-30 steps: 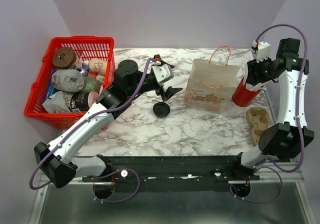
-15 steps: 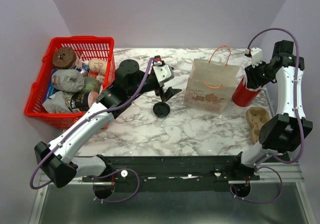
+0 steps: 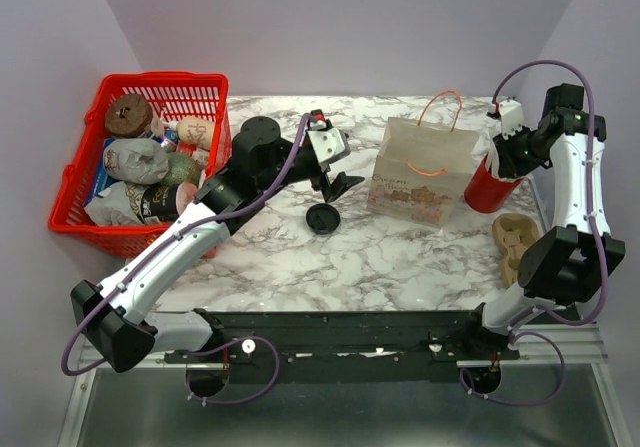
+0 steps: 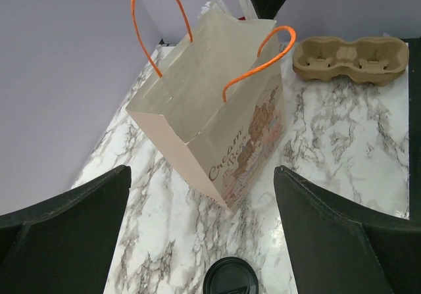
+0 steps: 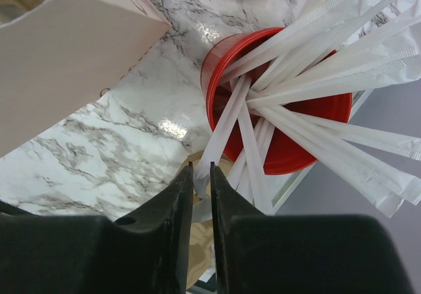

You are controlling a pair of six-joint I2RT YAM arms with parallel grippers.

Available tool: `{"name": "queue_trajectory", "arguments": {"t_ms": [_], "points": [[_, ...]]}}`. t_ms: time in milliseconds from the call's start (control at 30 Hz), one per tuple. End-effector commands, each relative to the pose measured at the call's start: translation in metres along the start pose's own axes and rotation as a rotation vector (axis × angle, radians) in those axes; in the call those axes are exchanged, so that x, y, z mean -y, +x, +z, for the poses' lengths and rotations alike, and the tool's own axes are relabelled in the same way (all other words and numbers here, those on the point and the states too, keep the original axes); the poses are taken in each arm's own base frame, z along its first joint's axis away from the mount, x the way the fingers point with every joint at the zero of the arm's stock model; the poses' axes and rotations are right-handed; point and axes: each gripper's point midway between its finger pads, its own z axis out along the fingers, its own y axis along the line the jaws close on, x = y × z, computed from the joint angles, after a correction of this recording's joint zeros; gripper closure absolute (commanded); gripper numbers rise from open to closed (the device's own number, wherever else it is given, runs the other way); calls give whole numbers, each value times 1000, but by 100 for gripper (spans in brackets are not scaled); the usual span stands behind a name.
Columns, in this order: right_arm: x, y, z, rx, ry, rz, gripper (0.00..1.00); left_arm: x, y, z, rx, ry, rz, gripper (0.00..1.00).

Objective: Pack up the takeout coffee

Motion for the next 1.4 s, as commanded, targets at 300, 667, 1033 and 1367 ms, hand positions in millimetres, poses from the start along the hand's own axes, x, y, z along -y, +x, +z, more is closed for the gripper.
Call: {"name": "queue_trajectory", "arguments": {"t_ms": [300,667,1033,1367], "points": [[0,-50,-75,206,125,-8,100,-9,-6,4,0,-18,6,3],[-27,-92,-194,485,323,-55,99,-12,-9,16,8,-6,-22,3],[-115,-130,-269,870,184,-249,99,-14,-9,25,12,7,-59,3],[-138,-121,-273,843,101,-260,100,-13,-10,28,19,15,-72,3]]}}
